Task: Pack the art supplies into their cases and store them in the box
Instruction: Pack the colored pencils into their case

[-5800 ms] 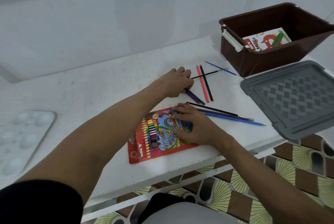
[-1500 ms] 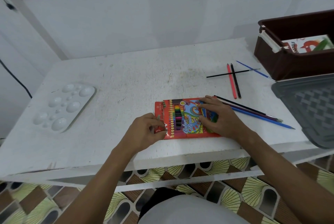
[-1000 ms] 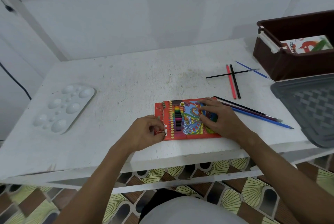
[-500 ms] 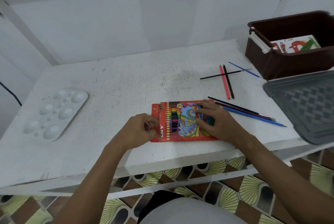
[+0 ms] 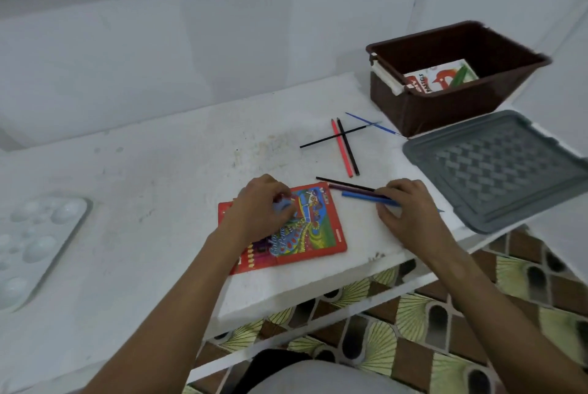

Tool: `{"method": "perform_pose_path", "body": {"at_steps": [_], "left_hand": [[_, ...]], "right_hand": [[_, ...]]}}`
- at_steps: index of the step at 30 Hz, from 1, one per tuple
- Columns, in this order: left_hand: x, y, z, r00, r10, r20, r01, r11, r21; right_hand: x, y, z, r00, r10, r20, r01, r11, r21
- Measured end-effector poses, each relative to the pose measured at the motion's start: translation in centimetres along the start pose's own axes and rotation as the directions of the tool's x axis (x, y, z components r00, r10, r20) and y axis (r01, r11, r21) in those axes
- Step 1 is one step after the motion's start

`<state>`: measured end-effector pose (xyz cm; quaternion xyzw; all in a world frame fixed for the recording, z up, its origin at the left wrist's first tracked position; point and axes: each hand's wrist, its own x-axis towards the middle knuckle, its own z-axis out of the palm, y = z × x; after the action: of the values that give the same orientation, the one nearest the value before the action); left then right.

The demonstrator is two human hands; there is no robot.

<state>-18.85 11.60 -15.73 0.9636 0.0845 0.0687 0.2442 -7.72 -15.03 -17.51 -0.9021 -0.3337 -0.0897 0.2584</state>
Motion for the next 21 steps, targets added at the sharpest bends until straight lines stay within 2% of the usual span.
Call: {"method": "perform_pose_path", "body": {"at_steps": [4,7,12,21], "left_hand": [[-1.8,-1.7,0.1,0.998,-0.005,-0.057,0.010,0.995,0.098],[-3.9,-3.1,-0.5,0.993,-0.065,-0.098,0.077,0.989,0.124],[-5.1,-4.4,-0.4,1.000,0.012,-0.029,-0.009,0.994,0.110],[-5.5,-5.4,0.3,0.996,0.031,-0.080,-0.023,0.995,0.096]], "right_hand": [[0.5,0.9,-0.6,0.990,-0.007,0.143,0.024,0.993,-0.119],[1.2,0.8,-0.9,0.973,0.022,0.229,0.008,0.992,-0.127],[2.5,0.6,-1.2,0.938,0.082,0.337,-0.052,0.994,-0.099],[3.8,-0.7,-1.3,0.899,0.138,0.416,-0.120,0.990,-0.070]]}}
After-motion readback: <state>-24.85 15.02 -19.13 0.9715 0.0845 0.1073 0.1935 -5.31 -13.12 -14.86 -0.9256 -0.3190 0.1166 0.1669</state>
